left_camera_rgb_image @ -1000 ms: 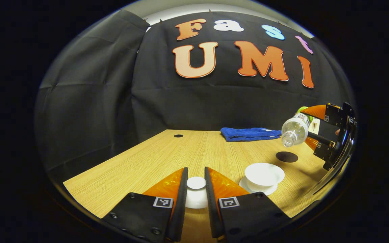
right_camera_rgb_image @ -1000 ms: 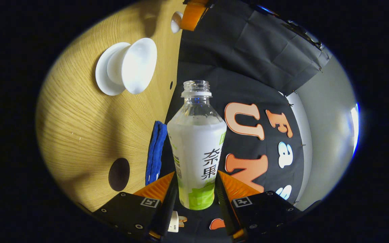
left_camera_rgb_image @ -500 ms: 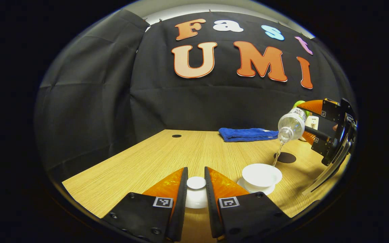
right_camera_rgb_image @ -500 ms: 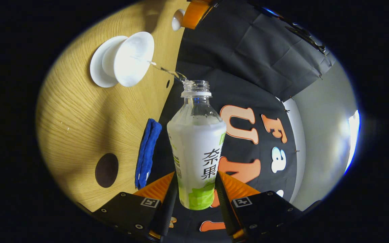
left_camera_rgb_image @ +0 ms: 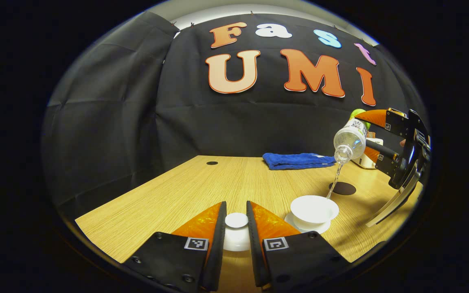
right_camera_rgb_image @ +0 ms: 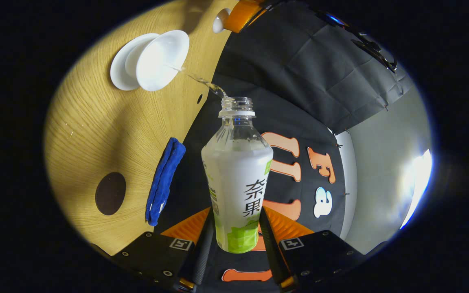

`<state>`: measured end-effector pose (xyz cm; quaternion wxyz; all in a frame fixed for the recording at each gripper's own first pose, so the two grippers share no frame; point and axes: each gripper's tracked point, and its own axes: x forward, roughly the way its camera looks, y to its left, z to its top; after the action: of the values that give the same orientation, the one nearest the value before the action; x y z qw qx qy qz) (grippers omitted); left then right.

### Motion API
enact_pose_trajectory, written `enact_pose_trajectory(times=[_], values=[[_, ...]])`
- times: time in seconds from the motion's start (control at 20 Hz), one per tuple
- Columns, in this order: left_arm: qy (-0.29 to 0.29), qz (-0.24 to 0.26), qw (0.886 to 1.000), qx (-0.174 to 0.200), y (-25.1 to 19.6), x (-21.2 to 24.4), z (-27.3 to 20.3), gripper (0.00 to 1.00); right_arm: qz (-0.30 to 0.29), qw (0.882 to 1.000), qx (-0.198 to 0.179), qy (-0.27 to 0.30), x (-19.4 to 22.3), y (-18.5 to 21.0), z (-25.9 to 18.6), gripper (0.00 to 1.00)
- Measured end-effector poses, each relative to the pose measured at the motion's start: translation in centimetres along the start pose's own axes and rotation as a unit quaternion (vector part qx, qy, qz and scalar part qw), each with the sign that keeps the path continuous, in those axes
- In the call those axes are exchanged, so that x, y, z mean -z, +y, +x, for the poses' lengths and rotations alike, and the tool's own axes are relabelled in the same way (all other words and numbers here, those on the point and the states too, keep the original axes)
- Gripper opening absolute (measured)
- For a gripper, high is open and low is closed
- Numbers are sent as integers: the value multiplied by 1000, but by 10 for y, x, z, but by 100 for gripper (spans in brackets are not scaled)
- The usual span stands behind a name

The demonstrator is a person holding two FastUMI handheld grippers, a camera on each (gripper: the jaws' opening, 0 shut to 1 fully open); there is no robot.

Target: Open the teacup lid with one hand, grasp the water bottle and pour water into the teacup with the other hand; after pouring, place the water bottle on the coaster and then close the teacup lid.

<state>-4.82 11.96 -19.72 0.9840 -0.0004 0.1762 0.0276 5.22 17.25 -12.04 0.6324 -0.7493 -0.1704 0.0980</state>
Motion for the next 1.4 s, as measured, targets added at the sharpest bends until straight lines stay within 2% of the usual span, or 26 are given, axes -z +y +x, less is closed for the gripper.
enact_pose_trajectory(times=[0.15, 0.3, 0.35, 0.45, 0.5, 0.55, 0.9, 1.0, 1.1, 1.15, 1.2, 1.25, 1.4], values=[[-1, 3, 1000, 0, 1, -2, -2, 33, -20, 1000, 20, -2, -2, -3, -1, 63], [0, -1, 1000, 0, 1, -2, -2, 35, -49, 998, 43, -8, -3, -7, 0, 64], [1, -1, 1000, 0, 1, -1, -2, 33, -52, 998, 45, -10, -1, -8, 2, 64], [1, -1, 1000, 1, 2, -2, -2, 35, -55, 997, 45, -14, -2, -10, 3, 64], [1, -1, 1000, 0, 3, -2, -2, 33, -61, 997, 50, -16, -2, -12, 3, 64], [0, -1, 1000, 1, 3, -2, -2, 35, -70, 996, 57, -19, -1, -13, 3, 63], [-2, -2, 1000, 1, 5, -3, -1, 35, -108, 989, 99, -37, -4, -19, 4, 63], [-1, -3, 1000, 2, 6, -2, -2, 35, -112, 988, 102, -39, -6, -19, 3, 60], [-1, -3, 1000, 2, 5, -2, -3, 35, -119, 987, 102, -43, -9, -20, 1, 63], [-2, -3, 1000, 1, 5, -3, -3, 35, -124, 986, 103, -48, -10, -21, -1, 60], [-3, -3, 1000, 2, 6, -4, -3, 35, -131, 984, 105, -54, -12, -22, -1, 64], [-3, -3, 1000, 1, 6, -3, -4, 33, -137, 983, 106, -60, -13, -24, 0, 63], [-4, -1, 1000, 2, 4, -3, -5, 35, -138, 983, 99, -64, -11, -23, 4, 64]])
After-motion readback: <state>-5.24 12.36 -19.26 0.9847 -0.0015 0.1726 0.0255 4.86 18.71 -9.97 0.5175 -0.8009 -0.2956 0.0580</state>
